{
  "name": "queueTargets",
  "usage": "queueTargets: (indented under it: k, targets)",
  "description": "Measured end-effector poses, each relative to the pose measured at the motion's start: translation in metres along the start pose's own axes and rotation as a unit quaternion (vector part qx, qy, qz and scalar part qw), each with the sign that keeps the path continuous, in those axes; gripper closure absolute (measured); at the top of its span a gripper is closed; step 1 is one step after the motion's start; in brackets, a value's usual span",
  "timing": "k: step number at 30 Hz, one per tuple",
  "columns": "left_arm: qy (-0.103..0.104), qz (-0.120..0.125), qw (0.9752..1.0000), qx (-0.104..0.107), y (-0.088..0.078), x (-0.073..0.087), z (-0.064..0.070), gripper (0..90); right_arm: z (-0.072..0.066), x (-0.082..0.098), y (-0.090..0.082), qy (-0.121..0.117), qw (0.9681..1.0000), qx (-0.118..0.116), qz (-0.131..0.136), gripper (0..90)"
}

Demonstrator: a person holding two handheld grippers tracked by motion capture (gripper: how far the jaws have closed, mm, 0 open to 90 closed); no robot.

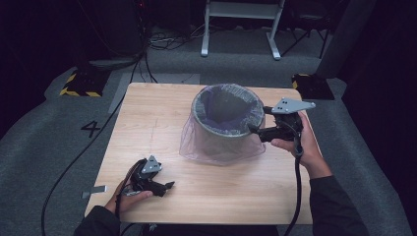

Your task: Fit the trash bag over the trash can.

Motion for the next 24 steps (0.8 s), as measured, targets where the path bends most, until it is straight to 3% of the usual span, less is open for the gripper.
queueTargets:
  k: [14, 24]
  targets:
    - [0.0, 0.0, 1.0, 0.0, 0.0, 0.0, 0.0, 12.6, 0.003, 0.019, -0.007, 0.007, 0.9998, -0.014, 0.012, 19.1]
    - [0.0, 0.0, 1.0, 0.0, 0.0, 0.0, 0.0, 12.6, -0.001, 0.034, -0.006, -0.002, 0.9999, -0.011, -0.001, 19.1]
Point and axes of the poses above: each handheld gripper's, and its own axes: y roughly forward along the jaws, x roughly out of its underside, z roughly to its right, the point moved 2 cm from there along y, roughly forward along the jaws, and after that the axes turned 14 degrees about x, right-handed, at the moved point
